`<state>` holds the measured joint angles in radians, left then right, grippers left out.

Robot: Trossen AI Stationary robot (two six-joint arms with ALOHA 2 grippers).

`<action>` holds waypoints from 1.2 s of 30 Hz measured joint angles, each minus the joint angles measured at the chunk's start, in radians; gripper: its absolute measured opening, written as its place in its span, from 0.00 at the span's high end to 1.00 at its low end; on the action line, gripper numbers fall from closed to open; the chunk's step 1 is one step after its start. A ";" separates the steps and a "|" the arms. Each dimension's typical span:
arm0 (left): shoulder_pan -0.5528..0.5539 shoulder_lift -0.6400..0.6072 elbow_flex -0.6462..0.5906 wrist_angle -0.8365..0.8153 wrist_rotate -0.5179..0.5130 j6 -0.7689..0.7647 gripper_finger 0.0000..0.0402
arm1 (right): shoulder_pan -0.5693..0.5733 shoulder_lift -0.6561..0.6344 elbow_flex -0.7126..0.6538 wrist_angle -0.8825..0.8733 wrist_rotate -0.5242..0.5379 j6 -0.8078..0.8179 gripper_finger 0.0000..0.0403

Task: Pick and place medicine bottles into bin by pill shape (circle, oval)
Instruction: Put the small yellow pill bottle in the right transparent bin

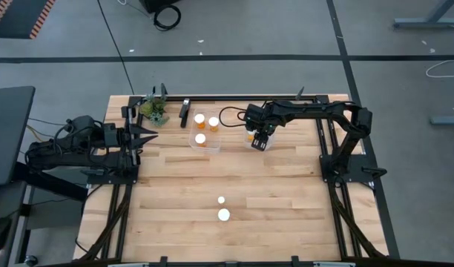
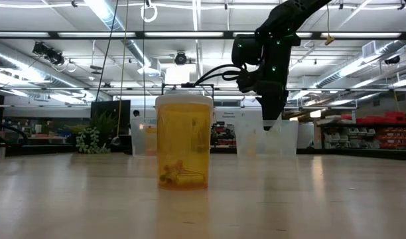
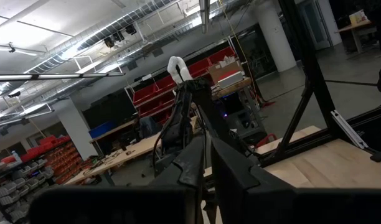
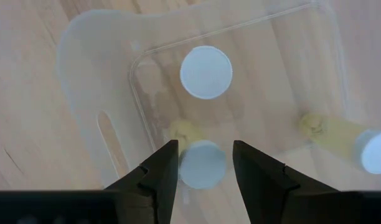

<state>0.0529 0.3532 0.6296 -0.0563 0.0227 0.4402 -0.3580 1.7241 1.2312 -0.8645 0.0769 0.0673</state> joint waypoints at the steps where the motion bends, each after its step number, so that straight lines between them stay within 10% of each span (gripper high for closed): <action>1: 0.000 0.000 0.000 0.000 0.000 0.000 0.91 | 0.000 0.000 0.000 0.000 0.000 0.000 0.60; 36: 0.000 0.000 0.000 0.000 0.000 0.000 0.90 | 0.003 0.000 0.000 0.015 0.000 0.013 0.49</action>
<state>0.0531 0.3534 0.6296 -0.0563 0.0227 0.4404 -0.3546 1.7241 1.2312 -0.8496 0.0772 0.0808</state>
